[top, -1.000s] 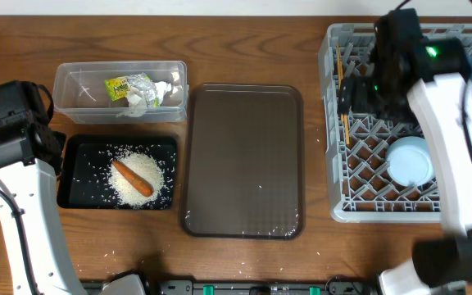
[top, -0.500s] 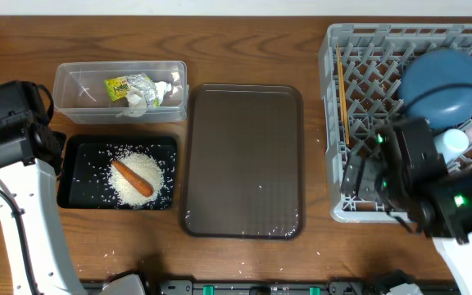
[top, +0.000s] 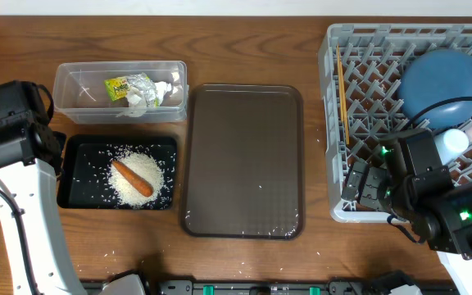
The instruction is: Sort waste into correct bins and load items into the dishwasher rack
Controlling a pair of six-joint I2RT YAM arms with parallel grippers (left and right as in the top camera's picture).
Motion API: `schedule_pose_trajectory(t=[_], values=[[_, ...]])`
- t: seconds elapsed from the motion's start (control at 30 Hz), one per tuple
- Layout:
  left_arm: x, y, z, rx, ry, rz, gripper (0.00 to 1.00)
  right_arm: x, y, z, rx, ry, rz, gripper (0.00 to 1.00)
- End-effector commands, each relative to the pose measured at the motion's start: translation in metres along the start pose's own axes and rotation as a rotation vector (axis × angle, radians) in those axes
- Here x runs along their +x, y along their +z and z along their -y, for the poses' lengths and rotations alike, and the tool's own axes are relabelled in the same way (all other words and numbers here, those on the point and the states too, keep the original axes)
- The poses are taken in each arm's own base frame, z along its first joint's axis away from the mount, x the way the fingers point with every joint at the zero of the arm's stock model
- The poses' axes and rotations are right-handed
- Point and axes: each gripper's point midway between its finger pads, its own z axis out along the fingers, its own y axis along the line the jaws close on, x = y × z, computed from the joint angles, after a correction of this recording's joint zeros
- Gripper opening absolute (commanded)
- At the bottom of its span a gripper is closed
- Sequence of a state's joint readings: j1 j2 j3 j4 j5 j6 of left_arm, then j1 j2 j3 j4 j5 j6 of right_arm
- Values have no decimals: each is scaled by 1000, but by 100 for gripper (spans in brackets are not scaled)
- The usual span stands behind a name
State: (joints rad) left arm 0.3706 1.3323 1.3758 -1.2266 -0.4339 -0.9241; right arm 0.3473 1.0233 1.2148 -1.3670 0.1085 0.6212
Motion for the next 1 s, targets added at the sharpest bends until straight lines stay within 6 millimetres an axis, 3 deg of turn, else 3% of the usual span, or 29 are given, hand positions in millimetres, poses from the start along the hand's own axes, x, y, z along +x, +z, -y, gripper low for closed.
schedule_pose_trajectory(t=[0.0,0.47,0.97], values=[[-4,0,-3,-17,-18,18,99,1,1,0,3,12,-1,99],[-4,0,-3,-17,-18,18,99,2,-4,4,-9,24,22,99],[-4,0,-3,-17,-18,18,99,2,-50,38,-75,141,254,99]])
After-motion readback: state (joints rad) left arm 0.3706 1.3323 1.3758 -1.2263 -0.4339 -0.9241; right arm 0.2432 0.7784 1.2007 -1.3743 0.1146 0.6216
